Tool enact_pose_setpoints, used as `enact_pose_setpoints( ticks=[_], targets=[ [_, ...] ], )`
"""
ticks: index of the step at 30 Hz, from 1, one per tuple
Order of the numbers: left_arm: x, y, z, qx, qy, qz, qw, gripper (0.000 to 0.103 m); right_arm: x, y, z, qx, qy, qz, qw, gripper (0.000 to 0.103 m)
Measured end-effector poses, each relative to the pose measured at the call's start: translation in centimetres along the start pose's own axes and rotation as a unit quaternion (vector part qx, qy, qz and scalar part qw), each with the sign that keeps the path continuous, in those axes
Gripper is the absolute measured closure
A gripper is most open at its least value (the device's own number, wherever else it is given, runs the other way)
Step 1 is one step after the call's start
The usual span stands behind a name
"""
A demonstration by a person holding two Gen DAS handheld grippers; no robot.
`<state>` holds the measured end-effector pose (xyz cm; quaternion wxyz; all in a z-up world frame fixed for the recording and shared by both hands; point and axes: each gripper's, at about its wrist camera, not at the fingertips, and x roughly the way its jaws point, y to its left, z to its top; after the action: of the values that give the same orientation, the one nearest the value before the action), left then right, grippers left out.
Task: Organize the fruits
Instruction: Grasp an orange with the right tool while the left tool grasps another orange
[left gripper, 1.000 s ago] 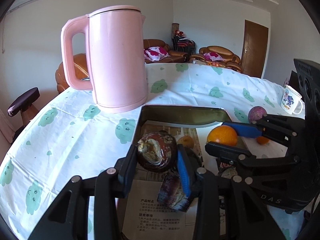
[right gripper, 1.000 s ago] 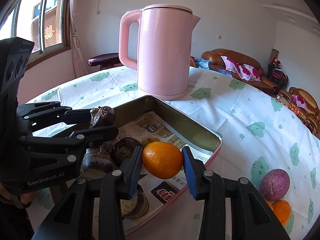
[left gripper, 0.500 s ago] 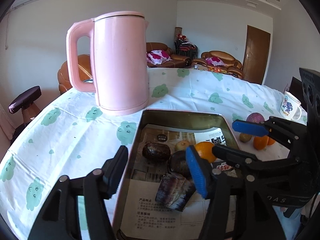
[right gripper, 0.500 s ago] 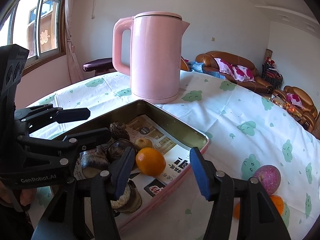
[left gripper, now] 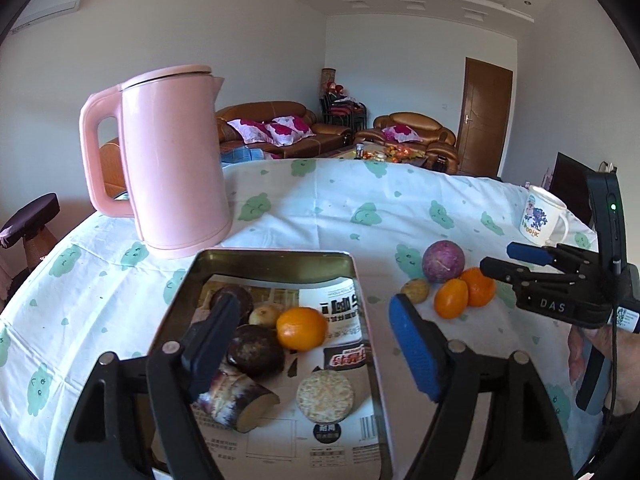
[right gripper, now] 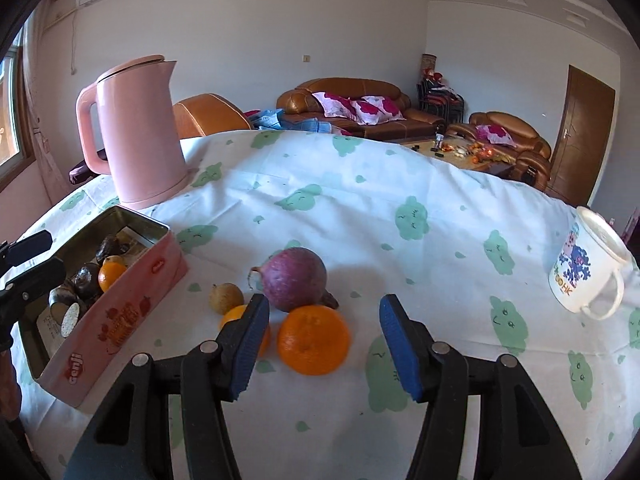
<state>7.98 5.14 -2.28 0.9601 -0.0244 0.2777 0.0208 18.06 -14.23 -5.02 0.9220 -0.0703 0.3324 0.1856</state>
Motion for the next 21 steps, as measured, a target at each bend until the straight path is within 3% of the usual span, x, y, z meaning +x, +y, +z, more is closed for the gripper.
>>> enact_pose_setpoints(
  ticks=[6,15,17,21],
  targets=[
    [0.7,-3.5,0.2,0.032,0.004,-0.011,0.9994,0.023,1.5,-0.2,-0.5,0.006,0.027,0.030,0.999,0.044],
    [1.5,-5.6,0.7,0.046,0.012,-0.019,0.9987,0.023,4.0,-0.7,-0.8,0.027,0.081,0.073,0.994,0.046],
    [1.7,-6.0,0.8,0.049,0.016,-0.024,0.9984,0.023,4.0,-0.7,-0.8,0.026,0.082,0.087,0.992,0.053],
    [2.2,-6.9,0.9,0.056,0.024,-0.029,0.9977,0.023,2.5,-0.9,-1.0,0.025,0.053,0.072,0.996,0.054]
  ],
)
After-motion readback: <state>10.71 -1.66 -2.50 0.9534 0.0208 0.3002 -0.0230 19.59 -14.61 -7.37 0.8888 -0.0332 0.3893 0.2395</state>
